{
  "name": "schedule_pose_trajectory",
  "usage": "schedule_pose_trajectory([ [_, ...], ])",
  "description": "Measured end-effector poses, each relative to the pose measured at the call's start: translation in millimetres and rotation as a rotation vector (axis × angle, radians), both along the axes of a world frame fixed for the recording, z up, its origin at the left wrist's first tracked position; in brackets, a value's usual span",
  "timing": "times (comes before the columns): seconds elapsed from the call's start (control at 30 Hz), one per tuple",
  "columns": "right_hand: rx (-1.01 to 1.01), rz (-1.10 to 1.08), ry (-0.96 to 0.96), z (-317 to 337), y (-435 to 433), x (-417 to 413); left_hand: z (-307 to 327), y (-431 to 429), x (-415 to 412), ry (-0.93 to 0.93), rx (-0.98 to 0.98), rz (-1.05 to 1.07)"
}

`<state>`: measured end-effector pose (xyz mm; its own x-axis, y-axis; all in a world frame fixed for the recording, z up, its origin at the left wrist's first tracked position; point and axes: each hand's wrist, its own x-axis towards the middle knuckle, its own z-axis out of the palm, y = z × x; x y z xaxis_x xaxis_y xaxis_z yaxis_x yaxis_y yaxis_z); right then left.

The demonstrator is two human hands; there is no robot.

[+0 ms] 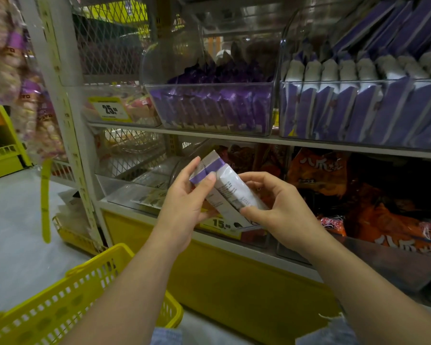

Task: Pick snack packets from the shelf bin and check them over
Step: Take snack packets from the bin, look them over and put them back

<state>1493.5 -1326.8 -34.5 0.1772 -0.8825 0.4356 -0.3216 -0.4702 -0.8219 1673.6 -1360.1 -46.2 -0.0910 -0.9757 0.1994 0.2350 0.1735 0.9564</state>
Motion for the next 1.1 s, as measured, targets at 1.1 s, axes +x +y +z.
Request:
schedule_pose_trajectory([
  [1.1, 0.161, 0.144, -0.360, 11, 0, -3, -13, -6, -14, -0.212, -0.168, 0.002],
])
